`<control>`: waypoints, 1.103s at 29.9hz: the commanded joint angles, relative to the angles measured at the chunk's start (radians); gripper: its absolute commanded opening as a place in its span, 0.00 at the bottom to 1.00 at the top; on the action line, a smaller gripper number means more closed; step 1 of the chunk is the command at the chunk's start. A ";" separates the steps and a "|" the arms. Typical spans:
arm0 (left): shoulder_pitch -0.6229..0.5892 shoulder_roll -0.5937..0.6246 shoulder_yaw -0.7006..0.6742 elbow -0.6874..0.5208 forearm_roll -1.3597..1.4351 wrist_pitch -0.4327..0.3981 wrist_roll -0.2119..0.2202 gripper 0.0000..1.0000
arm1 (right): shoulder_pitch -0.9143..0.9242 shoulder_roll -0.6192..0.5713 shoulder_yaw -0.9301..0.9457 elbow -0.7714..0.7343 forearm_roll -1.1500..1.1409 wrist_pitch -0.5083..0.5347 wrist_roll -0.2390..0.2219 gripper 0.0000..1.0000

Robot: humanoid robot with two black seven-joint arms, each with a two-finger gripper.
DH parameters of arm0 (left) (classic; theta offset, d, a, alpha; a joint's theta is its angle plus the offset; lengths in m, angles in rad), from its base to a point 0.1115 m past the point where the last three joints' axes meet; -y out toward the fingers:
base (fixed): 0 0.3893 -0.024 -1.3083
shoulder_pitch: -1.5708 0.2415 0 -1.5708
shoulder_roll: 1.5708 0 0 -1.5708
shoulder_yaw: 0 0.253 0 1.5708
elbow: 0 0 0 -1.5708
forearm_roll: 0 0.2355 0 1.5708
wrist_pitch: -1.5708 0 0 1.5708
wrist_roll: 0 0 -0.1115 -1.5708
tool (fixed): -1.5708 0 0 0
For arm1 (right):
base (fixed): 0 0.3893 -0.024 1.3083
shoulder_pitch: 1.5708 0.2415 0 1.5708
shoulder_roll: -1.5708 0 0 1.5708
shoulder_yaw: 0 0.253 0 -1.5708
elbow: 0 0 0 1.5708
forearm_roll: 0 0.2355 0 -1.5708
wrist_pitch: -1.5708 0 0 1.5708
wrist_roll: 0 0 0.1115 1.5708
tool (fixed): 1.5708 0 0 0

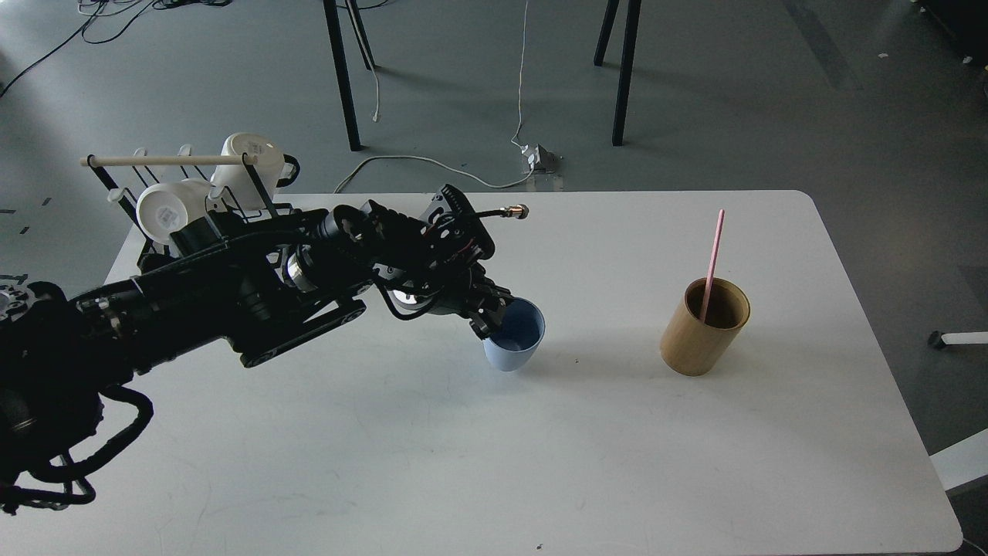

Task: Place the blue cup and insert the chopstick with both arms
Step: 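Carry the blue cup toward the table center and set it down, then release the blue cup and retract the left arm to rest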

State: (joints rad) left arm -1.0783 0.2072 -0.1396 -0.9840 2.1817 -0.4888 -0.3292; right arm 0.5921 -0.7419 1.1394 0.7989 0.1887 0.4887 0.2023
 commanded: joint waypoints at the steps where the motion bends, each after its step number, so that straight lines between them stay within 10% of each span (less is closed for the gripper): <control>1: 0.009 0.001 0.000 0.001 0.000 0.000 -0.002 0.06 | 0.000 -0.001 0.000 0.000 0.000 0.000 0.002 0.99; 14: 0.018 0.005 -0.006 0.001 0.000 0.000 -0.016 0.11 | -0.003 -0.001 0.000 0.000 0.000 0.000 0.002 0.99; 25: 0.012 0.024 -0.024 0.001 -0.063 0.000 -0.018 0.40 | -0.003 -0.001 -0.001 0.000 0.000 0.000 -0.003 0.99; 33: 0.005 0.121 -0.161 -0.009 -0.213 0.000 -0.022 0.42 | -0.003 -0.076 -0.032 0.003 -0.006 0.000 -0.009 0.99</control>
State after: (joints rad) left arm -1.0725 0.2937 -0.2360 -0.9913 2.0396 -0.4887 -0.3493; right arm 0.5877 -0.7842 1.1213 0.8005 0.1845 0.4887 0.1937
